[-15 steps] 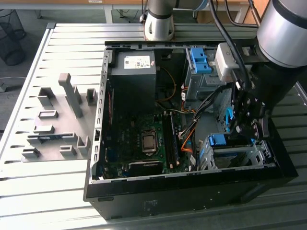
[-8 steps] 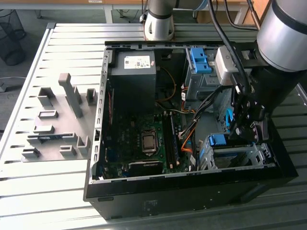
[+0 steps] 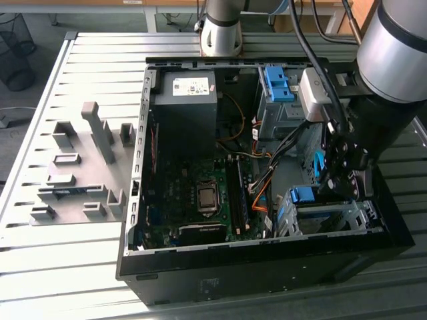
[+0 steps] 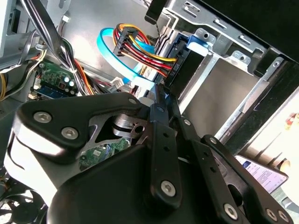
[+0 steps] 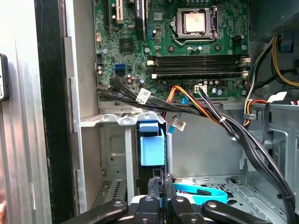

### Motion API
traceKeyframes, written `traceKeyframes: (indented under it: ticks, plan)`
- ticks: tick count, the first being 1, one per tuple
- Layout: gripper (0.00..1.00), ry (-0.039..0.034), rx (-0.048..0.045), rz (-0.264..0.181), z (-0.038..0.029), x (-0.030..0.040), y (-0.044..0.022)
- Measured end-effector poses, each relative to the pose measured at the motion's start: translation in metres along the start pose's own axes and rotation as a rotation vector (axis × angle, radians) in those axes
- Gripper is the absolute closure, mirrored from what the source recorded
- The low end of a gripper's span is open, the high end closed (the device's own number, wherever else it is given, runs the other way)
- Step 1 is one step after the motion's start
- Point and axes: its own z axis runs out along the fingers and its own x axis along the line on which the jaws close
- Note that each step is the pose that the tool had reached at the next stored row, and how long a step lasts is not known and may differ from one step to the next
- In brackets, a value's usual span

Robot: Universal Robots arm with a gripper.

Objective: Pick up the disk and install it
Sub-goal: 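Insert the second disk wire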

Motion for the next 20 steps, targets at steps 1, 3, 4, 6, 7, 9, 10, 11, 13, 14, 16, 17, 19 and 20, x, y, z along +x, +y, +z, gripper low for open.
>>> traceKeyframes:
  ticks: [1,3,4,6,7,9,10,11,13,14,16,17,19,20]
  plan:
    - [0.84,0.0000,0.0000,0.000,0.0005,0.0000,0.0000]
    - [0.84,0.0002,0.0000,0.000,0.0010,0.0000,-0.0002]
    - [0.84,0.0002,0.0000,0.000,0.0012,0.0000,-0.0002]
    - [0.84,-0.0002,0.0000,0.000,0.0014,0.0000,-0.0004]
    - [0.84,-0.0008,0.0000,0.000,0.0014,0.0000,-0.0004]
    - [0.84,-0.0034,-0.0002,0.000,0.0015,0.0000,-0.0004]
    - [0.84,-0.0039,-0.0002,-0.001,0.0015,0.0000,-0.0004]
    - [0.84,-0.0042,-0.0003,-0.003,0.0015,0.0000,-0.0004]
    - [0.84,-0.0043,-0.0004,-0.007,0.0014,0.0000,-0.0004]
    - [0.84,-0.0045,-0.0005,-0.009,0.0014,0.0000,-0.0004]
    - [0.84,-0.0047,-0.0003,-0.010,0.0015,-0.0001,-0.0004]
    - [0.84,-0.0047,0.0000,-0.011,0.0015,-0.0002,-0.0004]
    - [0.84,-0.0051,0.0010,-0.011,0.0012,-0.0003,-0.0005]
    - [0.84,-0.0049,0.0015,-0.011,0.0008,-0.0003,-0.0005]
